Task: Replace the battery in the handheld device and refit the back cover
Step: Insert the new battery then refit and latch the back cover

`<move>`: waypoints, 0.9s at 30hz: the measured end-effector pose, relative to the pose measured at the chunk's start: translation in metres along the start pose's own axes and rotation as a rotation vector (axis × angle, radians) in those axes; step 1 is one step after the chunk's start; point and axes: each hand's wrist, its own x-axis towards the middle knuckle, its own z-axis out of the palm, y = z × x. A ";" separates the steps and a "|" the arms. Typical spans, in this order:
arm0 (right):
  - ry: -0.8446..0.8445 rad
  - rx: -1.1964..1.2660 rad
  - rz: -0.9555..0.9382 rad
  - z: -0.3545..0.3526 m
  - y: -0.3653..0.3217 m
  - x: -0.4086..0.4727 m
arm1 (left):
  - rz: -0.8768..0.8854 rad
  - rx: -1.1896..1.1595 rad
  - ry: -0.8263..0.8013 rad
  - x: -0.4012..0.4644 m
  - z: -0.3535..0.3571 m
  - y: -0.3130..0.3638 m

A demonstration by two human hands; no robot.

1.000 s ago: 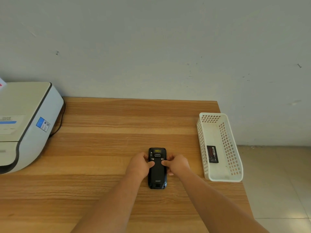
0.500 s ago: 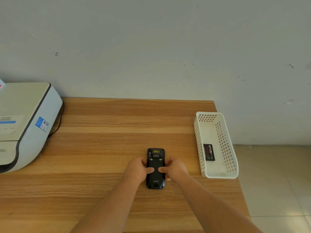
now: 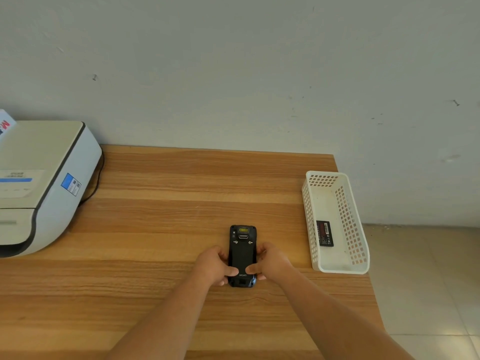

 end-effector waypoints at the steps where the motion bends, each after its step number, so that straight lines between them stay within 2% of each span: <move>1: -0.004 -0.008 0.001 0.000 -0.001 0.000 | 0.003 0.005 -0.009 0.000 -0.001 0.000; 5: -0.002 0.001 0.016 -0.007 -0.006 0.003 | 0.004 0.057 -0.065 0.001 -0.008 0.010; 9: 0.056 0.079 0.032 -0.011 -0.011 0.012 | 0.002 0.126 0.004 0.006 -0.012 0.020; 15: 0.063 0.082 0.069 -0.012 -0.014 0.016 | -0.036 0.203 0.007 0.007 -0.014 0.026; 21: 0.064 0.119 0.092 -0.016 -0.019 0.017 | -0.008 0.018 0.035 0.015 -0.017 0.036; 27: 0.097 0.056 0.122 -0.014 -0.031 0.022 | 0.009 0.125 0.131 0.024 -0.012 0.037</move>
